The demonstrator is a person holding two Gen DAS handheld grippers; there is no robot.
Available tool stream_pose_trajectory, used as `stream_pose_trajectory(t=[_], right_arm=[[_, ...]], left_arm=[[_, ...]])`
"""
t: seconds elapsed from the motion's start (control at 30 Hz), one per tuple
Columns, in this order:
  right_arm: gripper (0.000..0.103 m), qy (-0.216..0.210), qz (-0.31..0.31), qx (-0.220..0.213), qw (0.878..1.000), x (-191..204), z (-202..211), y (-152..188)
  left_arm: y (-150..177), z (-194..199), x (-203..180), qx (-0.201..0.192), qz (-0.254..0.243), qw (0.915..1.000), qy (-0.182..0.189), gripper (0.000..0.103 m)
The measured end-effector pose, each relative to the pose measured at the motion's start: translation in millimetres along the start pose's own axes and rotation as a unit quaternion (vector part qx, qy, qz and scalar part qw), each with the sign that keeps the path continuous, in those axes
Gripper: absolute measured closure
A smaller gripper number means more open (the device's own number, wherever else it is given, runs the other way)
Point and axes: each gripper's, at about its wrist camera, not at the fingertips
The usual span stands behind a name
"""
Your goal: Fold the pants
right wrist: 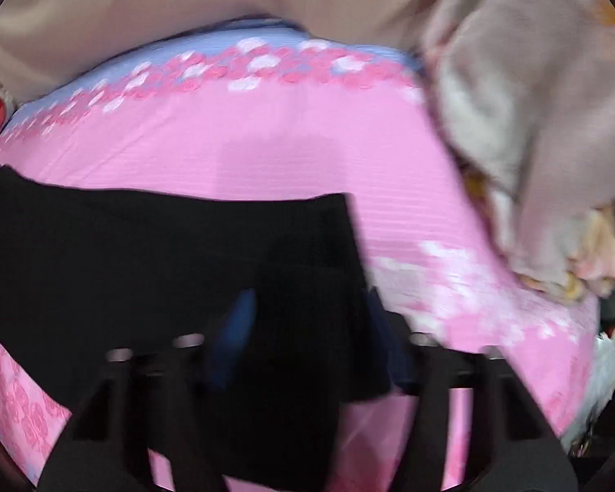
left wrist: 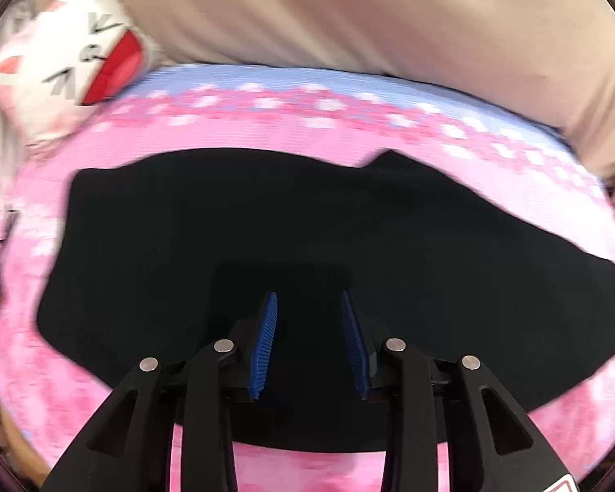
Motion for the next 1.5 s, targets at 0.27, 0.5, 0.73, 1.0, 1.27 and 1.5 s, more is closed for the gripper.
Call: stream_pose_trajectory(t=[0.27,0.5,0.73,1.0,1.27,1.5], right_arm=[[0.075,0.108,-0.020,-0.078,0.991,-33,24,-34],[0.059,0.092,-0.046,-0.078,0.992,6,37,-11],[0.024,-0.142,0.117,-0.133,0.974,222,83,-63],[0.024,-0.272,0.245,-0.090,0.926,432,47,-119],[0.070,-0.307,0.274,0.000,0.911,524,-13,-163],[0.101,-0.229,0.276,-0.027,0.933,535,-35,-196]], left_arm=[[-8,-17,59,-0.017,0.056,0.9948,-0.083,0.071],[-38,2,138,-0.037,0.091,0.9856,-0.138,0.047],[-61,-16,203,-0.032,0.141,0.9823,-0.118,0.034],[-69,-43,222,-0.034,0.136,0.9860,-0.090,0.027],[-89,-81,199,-0.017,0.070,0.9934,-0.089,0.089],[-110,-102,222,-0.003,0.089,0.9860,-0.141,0.103]])
Point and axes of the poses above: each gripper's, at about its wrist camera, not at the fingertips, and z roughly against the way its jaws point, x to its left, y to its underside, and after that the axes turned 5 degrees about y, right-handed
